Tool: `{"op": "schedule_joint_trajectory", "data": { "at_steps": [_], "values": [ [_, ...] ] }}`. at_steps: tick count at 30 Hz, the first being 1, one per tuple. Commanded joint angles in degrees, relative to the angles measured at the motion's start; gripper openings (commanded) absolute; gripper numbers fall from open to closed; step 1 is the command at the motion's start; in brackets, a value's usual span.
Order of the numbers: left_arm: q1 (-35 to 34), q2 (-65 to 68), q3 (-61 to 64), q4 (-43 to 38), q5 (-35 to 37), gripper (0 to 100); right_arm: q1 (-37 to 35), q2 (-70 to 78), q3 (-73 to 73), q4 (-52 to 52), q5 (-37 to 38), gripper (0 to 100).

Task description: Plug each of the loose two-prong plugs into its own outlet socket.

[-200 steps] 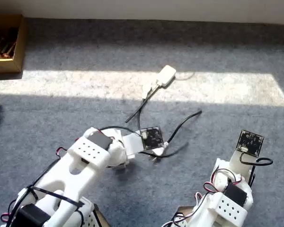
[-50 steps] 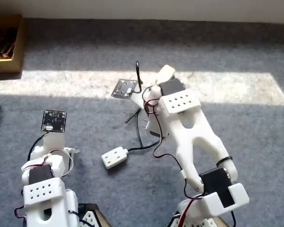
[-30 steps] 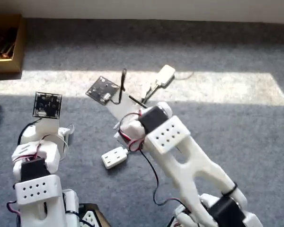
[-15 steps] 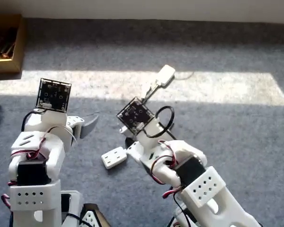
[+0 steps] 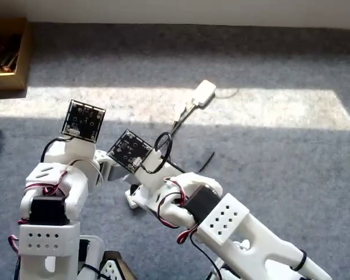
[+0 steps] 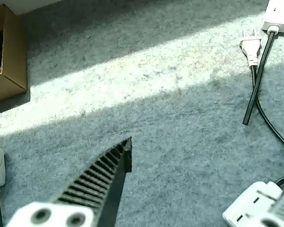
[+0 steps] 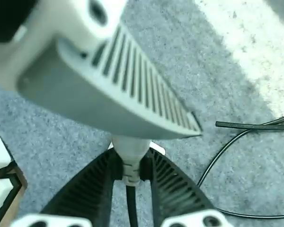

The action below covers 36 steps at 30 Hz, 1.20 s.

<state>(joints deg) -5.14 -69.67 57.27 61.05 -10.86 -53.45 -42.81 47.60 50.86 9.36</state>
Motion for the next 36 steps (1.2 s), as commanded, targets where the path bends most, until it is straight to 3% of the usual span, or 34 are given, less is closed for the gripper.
{"op": "schedule_joint_trajectory", "data": {
  "at_steps": [1,12,24,31,36],
  "values": [
    [0.75,-0.48,2.15,-0.18,-0.53,48,3.74,0.13,-5.14,0.57,-0.53,0.5],
    [0.48,-0.31,10.07,-6.59,-0.53,49,5.23,0.13,-20.62,13.67,-0.53,0.5],
    [0.48,-0.31,10.07,-6.86,-0.53,49,9.1,0.75,-22.81,15.08,-0.18,0.5],
    [-9.19,-0.31,10.15,-12.66,-0.35,49,9.19,0.84,-16.84,16.04,2.29,0.5],
    [-9.98,-0.31,10.15,-12.48,-0.44,49,9.27,0.84,-14.81,16.31,2.37,0.5]
  ]
}}
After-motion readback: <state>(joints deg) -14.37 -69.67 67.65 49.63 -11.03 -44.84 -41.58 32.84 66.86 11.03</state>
